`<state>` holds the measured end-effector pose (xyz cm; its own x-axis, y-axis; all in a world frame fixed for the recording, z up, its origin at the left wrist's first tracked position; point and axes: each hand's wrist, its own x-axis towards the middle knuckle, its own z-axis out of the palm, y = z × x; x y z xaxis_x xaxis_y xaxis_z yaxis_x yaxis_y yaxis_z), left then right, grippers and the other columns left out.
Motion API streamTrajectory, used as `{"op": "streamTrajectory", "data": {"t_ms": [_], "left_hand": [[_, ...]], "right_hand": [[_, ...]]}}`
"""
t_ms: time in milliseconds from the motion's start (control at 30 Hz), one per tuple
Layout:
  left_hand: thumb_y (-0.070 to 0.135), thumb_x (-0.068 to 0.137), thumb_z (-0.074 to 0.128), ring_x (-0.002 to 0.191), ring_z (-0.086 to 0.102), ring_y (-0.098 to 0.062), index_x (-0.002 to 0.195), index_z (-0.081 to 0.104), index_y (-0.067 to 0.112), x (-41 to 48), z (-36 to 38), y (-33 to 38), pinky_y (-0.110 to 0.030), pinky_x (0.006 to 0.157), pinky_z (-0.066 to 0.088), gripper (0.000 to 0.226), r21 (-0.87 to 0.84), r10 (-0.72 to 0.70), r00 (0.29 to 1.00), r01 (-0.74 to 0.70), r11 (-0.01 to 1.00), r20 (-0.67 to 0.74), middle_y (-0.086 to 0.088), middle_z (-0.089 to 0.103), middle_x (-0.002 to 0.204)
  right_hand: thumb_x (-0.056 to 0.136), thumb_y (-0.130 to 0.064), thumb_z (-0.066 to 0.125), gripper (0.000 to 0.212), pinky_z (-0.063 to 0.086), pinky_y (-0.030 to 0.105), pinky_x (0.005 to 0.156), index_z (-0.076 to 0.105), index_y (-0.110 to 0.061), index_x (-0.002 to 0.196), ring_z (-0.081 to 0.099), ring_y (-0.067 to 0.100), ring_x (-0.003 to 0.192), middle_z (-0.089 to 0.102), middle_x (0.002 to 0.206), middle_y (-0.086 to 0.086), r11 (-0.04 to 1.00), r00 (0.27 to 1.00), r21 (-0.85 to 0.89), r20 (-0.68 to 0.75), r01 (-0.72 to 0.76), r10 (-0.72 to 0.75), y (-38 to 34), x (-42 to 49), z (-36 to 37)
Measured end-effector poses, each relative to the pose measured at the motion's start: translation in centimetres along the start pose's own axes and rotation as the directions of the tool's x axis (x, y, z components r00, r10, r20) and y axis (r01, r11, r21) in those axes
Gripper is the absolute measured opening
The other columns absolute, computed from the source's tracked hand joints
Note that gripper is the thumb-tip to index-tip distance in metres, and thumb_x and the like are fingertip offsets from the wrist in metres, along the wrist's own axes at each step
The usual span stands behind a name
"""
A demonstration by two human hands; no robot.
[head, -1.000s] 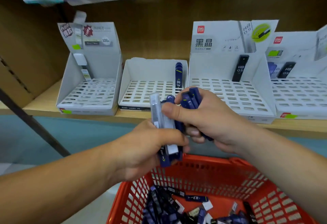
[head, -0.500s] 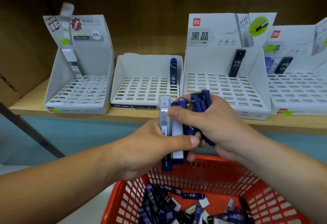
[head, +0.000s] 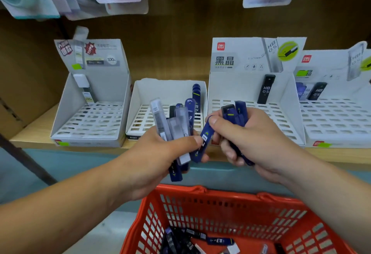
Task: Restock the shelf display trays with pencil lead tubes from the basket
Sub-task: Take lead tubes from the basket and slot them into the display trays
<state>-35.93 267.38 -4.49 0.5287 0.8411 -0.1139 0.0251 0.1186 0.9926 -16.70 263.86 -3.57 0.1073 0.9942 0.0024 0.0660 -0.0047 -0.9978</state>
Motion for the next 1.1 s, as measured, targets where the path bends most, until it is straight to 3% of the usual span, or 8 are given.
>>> {"op": "streamTrajectory", "data": {"t_ms": [133,300,433,533,633,767,867,1100], "left_hand": [[0.012,0.093,0.074,0.078,0.071,-0.025,0.102,0.07,0.008,0.5,-1.0,0.3,-0.042,0.074,0.045,0.01,0.017,0.031,0.994,-0.029,0.999,-0.106,-0.014,0.074,0.089],[0.009,0.088,0.077,0.067,0.063,-0.023,0.089,0.068,0.015,0.9,-1.8,1.1,-0.037,0.067,0.046,0.011,0.006,0.089,0.984,-0.089,0.996,-0.152,-0.012,0.067,0.08],[0.016,0.081,0.075,0.062,0.057,-0.022,0.087,0.067,0.015,0.7,-2.3,2.2,-0.033,0.06,0.046,0.01,-0.002,0.102,0.986,-0.104,0.995,-0.134,-0.013,0.061,0.078],[0.022,0.08,0.076,0.066,0.058,-0.022,0.086,0.07,0.017,0.7,-3.3,3.6,-0.036,0.064,0.046,0.009,0.068,0.126,0.979,-0.117,0.991,-0.16,-0.012,0.064,0.081],[0.024,0.087,0.082,0.071,0.06,-0.023,0.086,0.074,0.019,0.8,-5.2,5.0,-0.042,0.072,0.045,0.009,0.127,0.103,0.965,-0.073,0.989,-0.242,-0.015,0.069,0.083],[0.024,0.091,0.078,0.074,0.07,-0.018,0.099,0.074,0.015,1.2,-8.3,6.5,-0.034,0.072,0.05,0.013,0.222,0.112,0.897,-0.016,0.975,-0.429,-0.01,0.077,0.085],[0.023,0.092,0.078,0.076,0.072,-0.017,0.105,0.071,0.017,1.3,-10.4,6.8,-0.03,0.065,0.049,0.016,0.275,0.135,0.851,0.011,0.961,-0.507,-0.003,0.076,0.084],[0.027,0.09,0.078,0.064,0.065,-0.014,0.105,0.07,0.012,2.1,-9.5,6.4,-0.035,0.072,0.047,0.022,0.241,0.091,0.932,-0.004,0.971,-0.35,-0.009,0.071,0.075]], "right_hand": [[0.102,-0.018,0.062,0.012,0.03,0.02,0.039,0.067,-0.01,0.096,0.04,0.016,0.038,0.062,0.072,0.01,0.992,0.996,0.109,-0.07,0.064,-0.056,-0.6,0.8,-0.2],[0.101,-0.016,0.063,0.01,0.029,0.02,0.041,0.067,-0.007,0.104,0.036,0.017,0.038,0.069,0.079,0.013,0.977,0.997,0.196,-0.041,0.078,-0.071,-0.7,1.3,0.1],[0.099,-0.017,0.067,0.011,0.03,0.022,0.042,0.07,-0.013,0.109,0.037,0.018,0.038,0.064,0.069,0.02,0.985,0.992,0.131,-0.069,0.115,-0.107,-1.4,2.2,0.3],[0.097,-0.016,0.07,0.011,0.031,0.024,0.042,0.072,-0.014,0.107,0.039,0.017,0.038,0.054,0.051,0.008,0.988,0.988,0.075,-0.081,0.138,-0.132,-2.9,3.1,0.9],[0.095,-0.009,0.072,0.01,0.034,0.025,0.041,0.074,-0.016,0.1,0.043,0.017,0.042,0.058,0.057,0.004,0.986,0.98,0.034,-0.114,0.165,-0.161,-4.8,4.1,2.1],[0.091,-0.013,0.078,0.013,0.039,0.022,0.042,0.074,-0.023,0.097,0.054,0.009,0.049,0.071,0.076,-0.004,0.966,0.942,-0.113,-0.22,0.234,-0.254,-6.9,6.3,3.7],[0.087,-0.016,0.082,0.015,0.043,0.018,0.048,0.073,-0.025,0.094,0.056,-0.001,0.05,0.072,0.08,-0.005,0.905,0.915,-0.325,-0.199,0.276,-0.351,-8.0,8.2,5.3],[0.089,-0.014,0.08,0.01,0.039,0.019,0.042,0.073,-0.021,0.089,0.053,0.011,0.054,0.068,0.074,-0.003,0.799,0.966,-0.568,-0.027,0.197,-0.257,-10.1,9.7,4.9]]}}
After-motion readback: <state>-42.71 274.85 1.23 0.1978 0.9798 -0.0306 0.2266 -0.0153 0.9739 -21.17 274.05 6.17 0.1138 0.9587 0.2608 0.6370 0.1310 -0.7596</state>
